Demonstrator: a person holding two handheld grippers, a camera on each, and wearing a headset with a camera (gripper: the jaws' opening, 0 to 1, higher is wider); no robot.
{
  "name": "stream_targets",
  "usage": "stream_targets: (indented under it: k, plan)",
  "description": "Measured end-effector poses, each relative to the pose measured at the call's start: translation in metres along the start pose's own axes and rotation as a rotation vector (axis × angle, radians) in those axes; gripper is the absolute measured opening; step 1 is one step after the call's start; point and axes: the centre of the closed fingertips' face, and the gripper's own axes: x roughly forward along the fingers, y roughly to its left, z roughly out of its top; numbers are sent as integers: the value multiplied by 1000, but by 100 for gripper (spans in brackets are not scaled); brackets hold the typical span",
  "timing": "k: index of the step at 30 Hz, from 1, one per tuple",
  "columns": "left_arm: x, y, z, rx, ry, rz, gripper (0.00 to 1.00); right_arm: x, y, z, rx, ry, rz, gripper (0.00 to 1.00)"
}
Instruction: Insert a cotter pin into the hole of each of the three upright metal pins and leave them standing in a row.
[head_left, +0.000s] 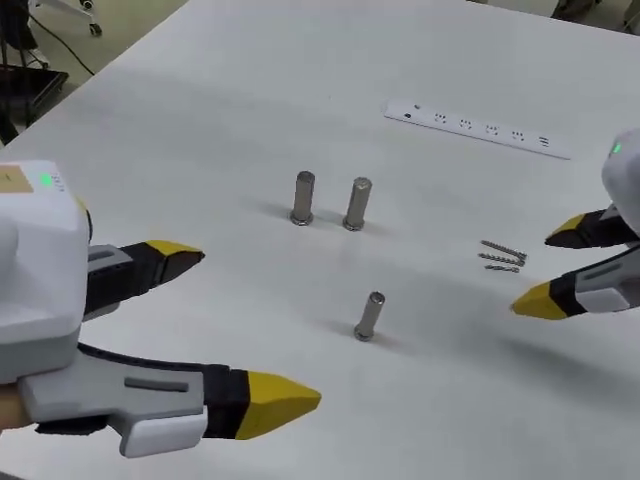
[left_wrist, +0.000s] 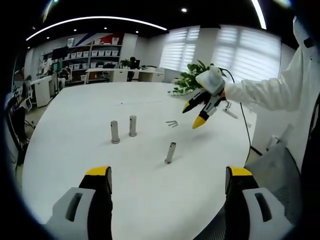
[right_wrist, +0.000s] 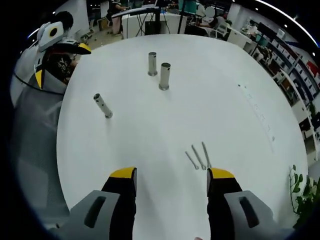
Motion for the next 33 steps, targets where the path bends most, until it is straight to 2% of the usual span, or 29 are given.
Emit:
stream_targets:
  k: [7, 13, 15, 23, 33]
  plan:
    - [-3, 1, 3, -8, -9, 9, 92, 13, -5, -4, -63, 34, 39, 43]
    - [-4, 4, 2, -38, -22, 24, 90, 21, -12, -3, -64, 39, 57, 33]
    - [-4, 4, 1, -40, -18, 23, 89, 25, -14, -4, -43, 39, 72, 30]
    - [-3, 0, 3, -48, -26, 29, 88, 37, -24, -9, -49, 72, 79, 24]
    - [0, -2, -4, -71, -20, 27, 87, 47, -24, -13, -58, 101, 84, 18]
